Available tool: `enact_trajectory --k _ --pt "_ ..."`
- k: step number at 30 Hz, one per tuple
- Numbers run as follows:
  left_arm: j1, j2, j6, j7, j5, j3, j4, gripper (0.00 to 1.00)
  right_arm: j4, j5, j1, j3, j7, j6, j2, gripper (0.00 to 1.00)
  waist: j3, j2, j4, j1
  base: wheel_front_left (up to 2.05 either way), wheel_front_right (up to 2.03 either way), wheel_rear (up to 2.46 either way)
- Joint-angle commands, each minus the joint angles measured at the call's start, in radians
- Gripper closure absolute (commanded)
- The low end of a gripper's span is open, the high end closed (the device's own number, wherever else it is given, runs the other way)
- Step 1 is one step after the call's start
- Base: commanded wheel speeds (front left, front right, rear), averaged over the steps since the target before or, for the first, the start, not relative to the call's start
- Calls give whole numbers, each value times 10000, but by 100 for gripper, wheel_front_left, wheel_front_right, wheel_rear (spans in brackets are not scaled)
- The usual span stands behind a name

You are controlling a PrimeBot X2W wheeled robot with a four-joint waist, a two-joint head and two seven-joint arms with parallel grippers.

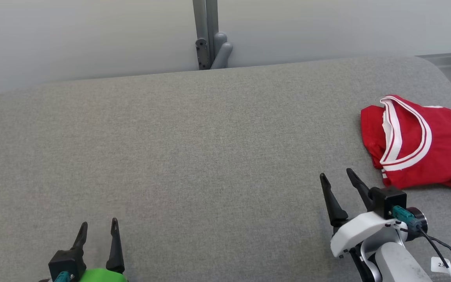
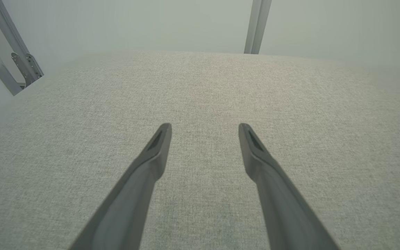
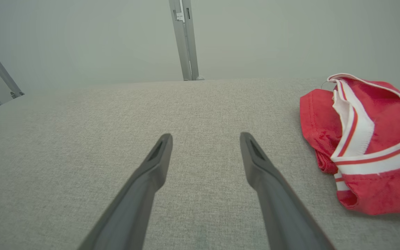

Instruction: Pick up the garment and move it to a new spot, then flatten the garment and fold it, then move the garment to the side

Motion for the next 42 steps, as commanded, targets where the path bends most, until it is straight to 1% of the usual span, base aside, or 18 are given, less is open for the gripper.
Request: enact_trajectory --k 1,7,13,36,38,42 --pt "151 36 12 6 -28 61 -35 0 -105 -120 143 -109 -26 -3 -5 0 -260 0 244 1 0 0 0" --pt "353 34 -42 6 -64 204 -190 0 -589 -702 660 -678 -26 -6 218 0 -517 0 329 1 0 0 0" --pt "493 34 -70 6 -109 195 -319 0 -741 -968 909 -739 -26 -6 256 0 -680 0 297 1 0 0 0" --pt "533 34 -20 6 -264 118 -202 0 -542 -707 957 -552 -26 -6 291 0 -657 0 261 1 0 0 0" --pt "541 43 -11 6 -278 148 -222 0 -529 -720 936 -511 -26 2 293 0 -627 0 -161 1 0 0 0" --pt "509 35 -18 4 -287 117 -186 0 -503 -725 956 -539 -26 -8 281 0 -596 0 -184 1 0 0 0"
